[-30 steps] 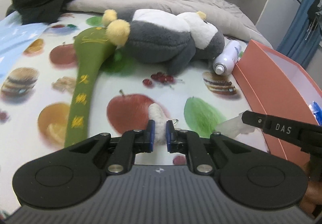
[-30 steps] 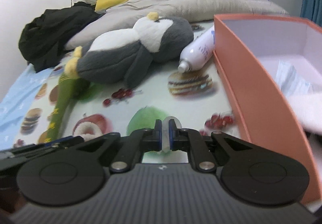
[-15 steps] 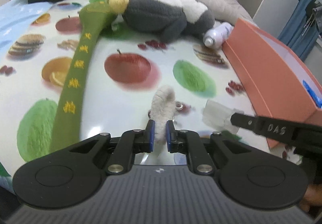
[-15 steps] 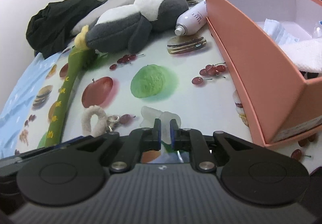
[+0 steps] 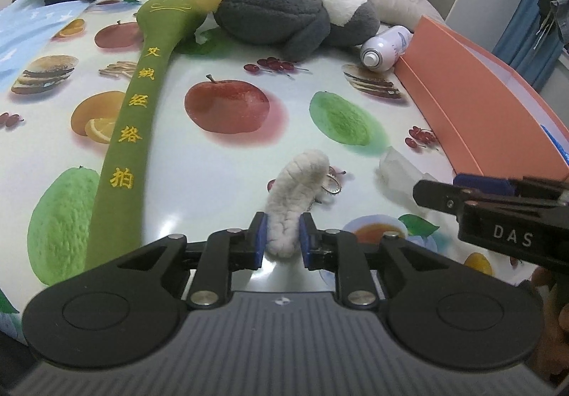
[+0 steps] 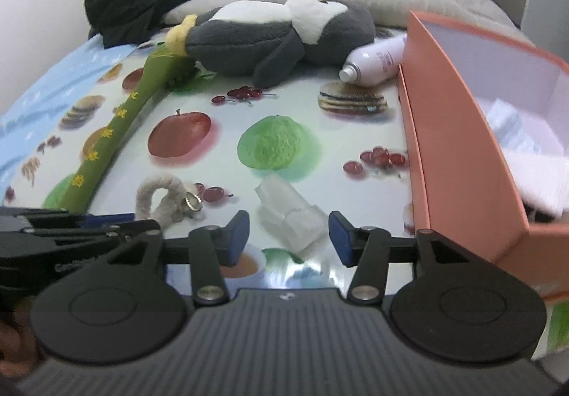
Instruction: Organize soft objects
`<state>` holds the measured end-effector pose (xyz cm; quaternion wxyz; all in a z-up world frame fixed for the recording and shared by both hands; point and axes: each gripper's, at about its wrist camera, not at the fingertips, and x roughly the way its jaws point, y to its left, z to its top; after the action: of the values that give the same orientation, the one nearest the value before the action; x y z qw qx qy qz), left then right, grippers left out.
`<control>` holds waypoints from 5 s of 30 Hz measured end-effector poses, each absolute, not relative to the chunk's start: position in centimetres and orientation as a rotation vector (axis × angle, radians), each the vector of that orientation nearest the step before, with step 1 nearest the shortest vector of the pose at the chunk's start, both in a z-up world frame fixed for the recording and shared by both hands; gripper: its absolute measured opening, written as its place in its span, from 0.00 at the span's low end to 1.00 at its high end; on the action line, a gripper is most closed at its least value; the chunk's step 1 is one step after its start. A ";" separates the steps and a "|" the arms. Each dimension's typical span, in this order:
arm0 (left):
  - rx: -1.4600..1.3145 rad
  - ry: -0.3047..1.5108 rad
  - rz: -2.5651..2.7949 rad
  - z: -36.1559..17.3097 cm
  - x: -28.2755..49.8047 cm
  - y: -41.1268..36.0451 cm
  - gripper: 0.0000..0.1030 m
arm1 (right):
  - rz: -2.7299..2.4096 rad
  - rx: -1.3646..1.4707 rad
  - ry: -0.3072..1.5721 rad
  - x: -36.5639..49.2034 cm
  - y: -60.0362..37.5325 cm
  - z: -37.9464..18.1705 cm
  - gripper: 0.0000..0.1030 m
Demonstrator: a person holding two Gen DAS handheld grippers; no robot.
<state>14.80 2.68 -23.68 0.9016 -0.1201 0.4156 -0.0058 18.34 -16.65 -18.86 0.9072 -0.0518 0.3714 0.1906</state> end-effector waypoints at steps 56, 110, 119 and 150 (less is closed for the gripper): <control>-0.321 0.696 -0.025 -12.1 15.7 -1.6 0.13 | 0.428 0.031 0.717 19.6 -21.6 -10.1 0.23; -0.177 0.972 -0.364 -14.8 38.0 -23.1 0.33 | 0.117 0.200 0.914 33.4 -39.7 -13.5 0.41; -0.161 0.866 -0.384 -8.1 33.5 -21.4 0.33 | 0.096 0.219 0.782 29.2 -40.3 -7.1 0.41; -0.118 0.618 -0.472 4.9 11.3 -14.8 0.34 | 0.024 0.198 0.504 8.5 -35.8 3.4 0.41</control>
<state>11.34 -14.80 4.93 0.9236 -0.0576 0.3013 -0.2301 8.54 -35.82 3.36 0.9635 0.0980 0.2490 0.0120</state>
